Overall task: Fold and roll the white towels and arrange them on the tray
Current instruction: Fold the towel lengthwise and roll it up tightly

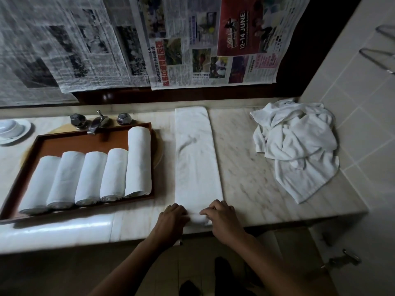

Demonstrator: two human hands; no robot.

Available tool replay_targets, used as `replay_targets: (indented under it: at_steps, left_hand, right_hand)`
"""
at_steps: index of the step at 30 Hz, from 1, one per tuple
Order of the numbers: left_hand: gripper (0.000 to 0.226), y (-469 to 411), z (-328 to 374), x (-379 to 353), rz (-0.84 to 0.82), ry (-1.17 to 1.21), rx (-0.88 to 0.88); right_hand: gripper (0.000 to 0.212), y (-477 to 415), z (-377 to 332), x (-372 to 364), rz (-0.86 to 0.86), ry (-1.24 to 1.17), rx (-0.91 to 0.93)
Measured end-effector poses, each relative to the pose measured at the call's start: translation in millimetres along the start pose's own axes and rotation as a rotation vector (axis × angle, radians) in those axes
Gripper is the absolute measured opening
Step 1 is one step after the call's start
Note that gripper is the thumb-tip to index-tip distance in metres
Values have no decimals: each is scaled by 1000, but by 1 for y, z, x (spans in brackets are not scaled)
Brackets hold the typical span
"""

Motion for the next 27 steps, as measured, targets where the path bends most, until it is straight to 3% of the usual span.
replay_targets:
  at_steps: [3,6,7,11,14,18,24,27]
  left_hand:
    - [13,-11,-4,-1,-13,33,5]
    - [14,-14,-3,6,-35,51,15]
    - [5,-14,-2,15,48,105,38]
    - [35,-13,-15,13,91,344,281]
    - [27,1,-6,12,240,59,191]
    - [44,17,29,-10,289,-249,-122]
    - [74,10,6,-18,109,-229,-114]
    - [61,3,3,-9,103,-160,-172]
  right_hand:
    - [59,10,-10,4,193,29,40]
    - [45,28,-30,1,320,107,131]
    - [46,33,-33,-4,331,130,133]
    - [59,39,-23,-31,229,277,61]
    - [62,36,-19,-32,193,337,75]
    - [64,33,-16,-30,195,346,106]
    - [61,8,3,-30,118,307,140]
    - [66,-2,6,-22,61,272,143]
Point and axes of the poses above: each hand's wrist, its own y-axis away from the middle knuckle, its own x-axis out of the back of the hand, z = x × y, the point moved 6 cm from there along -y, towards the middle knuckle, and after that the axes turned 6 degrees about -z, right-handed, at the moved point
